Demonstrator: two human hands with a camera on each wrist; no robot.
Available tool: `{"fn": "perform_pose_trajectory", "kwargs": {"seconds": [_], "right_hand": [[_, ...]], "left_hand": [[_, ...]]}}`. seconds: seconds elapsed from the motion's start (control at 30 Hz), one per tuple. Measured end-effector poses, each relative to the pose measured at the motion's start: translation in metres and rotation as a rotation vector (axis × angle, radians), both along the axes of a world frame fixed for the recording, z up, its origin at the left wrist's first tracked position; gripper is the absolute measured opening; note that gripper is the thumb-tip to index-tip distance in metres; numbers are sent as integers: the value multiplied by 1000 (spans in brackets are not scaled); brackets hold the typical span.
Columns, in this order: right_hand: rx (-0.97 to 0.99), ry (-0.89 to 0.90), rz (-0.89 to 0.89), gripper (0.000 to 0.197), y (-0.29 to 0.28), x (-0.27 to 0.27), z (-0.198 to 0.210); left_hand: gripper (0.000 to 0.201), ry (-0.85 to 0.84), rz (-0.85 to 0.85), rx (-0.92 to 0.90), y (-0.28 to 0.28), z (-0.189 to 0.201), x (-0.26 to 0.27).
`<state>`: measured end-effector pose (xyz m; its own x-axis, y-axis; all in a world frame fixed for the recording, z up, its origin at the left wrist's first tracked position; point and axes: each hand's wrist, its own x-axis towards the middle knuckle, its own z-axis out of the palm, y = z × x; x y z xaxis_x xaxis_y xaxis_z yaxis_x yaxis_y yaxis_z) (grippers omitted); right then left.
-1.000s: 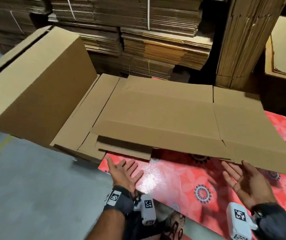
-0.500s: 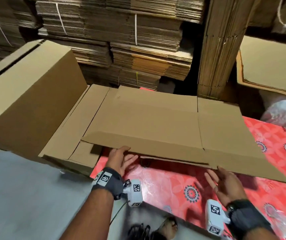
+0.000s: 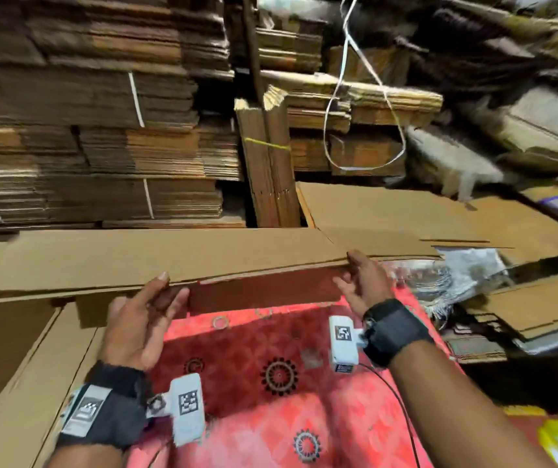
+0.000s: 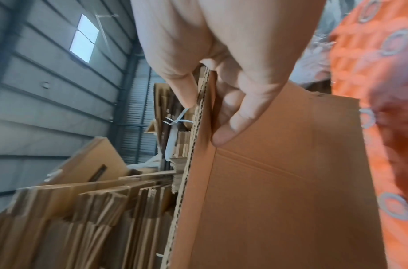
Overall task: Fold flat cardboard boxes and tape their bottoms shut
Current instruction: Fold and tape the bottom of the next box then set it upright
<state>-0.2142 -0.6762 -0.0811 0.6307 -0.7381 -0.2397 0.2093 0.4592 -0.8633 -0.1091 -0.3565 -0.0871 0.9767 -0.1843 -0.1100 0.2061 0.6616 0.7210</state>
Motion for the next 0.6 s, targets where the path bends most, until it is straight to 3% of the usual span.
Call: {"fn": "perform_pose_trajectory", "kwargs": {"seconds": [0.13, 0.2, 0.3, 0.4, 0.6], "right_hand": [[-62, -72, -25, 12, -29, -10, 34], [-51, -118, -27, 3, -44, -21, 48], [-82, -138, -117, 4, -76, -46, 64], [-74, -223, -201, 5, -120, -78, 79], [-2, -362, -446, 32, -239, -151, 85]], "left_hand": [[19, -91, -24, -20, -29, 47, -6], [19, -106, -40, -39, -46, 63, -11], [13, -134, -104, -64, -79, 87, -22], [13, -189, -195, -56, -131, 115, -39], [8, -258, -351, 3, -276, 139, -80]]}}
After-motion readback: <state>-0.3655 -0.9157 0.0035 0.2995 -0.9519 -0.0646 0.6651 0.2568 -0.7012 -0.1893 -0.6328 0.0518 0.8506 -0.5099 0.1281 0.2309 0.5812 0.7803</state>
